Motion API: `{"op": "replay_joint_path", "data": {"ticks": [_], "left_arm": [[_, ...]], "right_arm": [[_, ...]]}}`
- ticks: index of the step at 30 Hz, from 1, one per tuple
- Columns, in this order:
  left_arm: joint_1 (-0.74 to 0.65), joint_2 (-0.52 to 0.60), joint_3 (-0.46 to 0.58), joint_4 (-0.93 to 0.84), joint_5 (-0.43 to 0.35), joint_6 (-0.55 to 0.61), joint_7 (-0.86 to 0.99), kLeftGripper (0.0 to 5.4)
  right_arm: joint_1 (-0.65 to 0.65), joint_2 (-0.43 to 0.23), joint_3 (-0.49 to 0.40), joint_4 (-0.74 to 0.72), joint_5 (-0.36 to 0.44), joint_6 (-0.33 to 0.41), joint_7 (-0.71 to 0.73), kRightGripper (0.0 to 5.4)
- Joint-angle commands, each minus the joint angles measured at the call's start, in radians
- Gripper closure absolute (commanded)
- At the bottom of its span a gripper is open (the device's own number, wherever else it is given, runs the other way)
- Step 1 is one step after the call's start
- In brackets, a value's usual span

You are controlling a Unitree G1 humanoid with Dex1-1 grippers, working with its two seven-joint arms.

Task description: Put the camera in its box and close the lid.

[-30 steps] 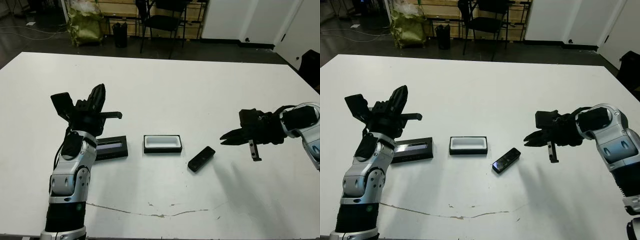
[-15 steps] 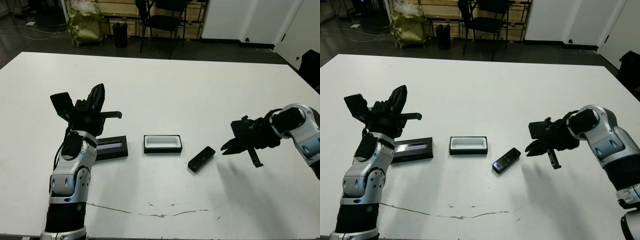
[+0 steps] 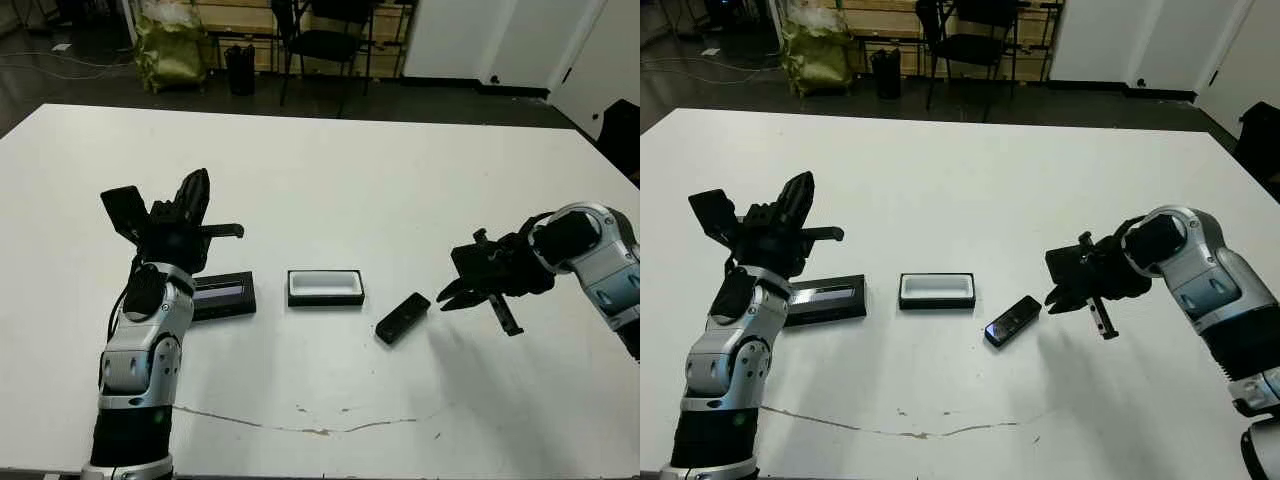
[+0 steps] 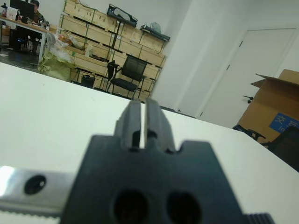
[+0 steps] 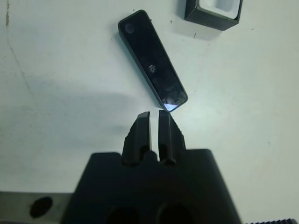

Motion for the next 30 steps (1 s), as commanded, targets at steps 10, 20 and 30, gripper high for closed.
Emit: {"op": "replay_joint_path", "data": {"ticks": [10, 20, 30], "left_arm": [[0.016, -0.008, -0.005, -0.002, 0.01, 0.024, 0.023, 5.4], [0.018, -0.01, -0.007, -0.003, 0.008, 0.023, 0.022, 5.4], [0.021, -0.011, -0.01, -0.005, 0.013, 0.021, 0.024, 5.4]], "right_arm": [[-0.023, 0.051, 0.032, 0.146, -0.022, -0.08, 0.009, 5.38], [0.0, 0.032, 0.027, 0.029, -0.063, -0.067, -0.01, 5.38], [-0.026, 0.091, 0.031, 0.205, -0.041, -0.092, -0.002, 5.38]]}}
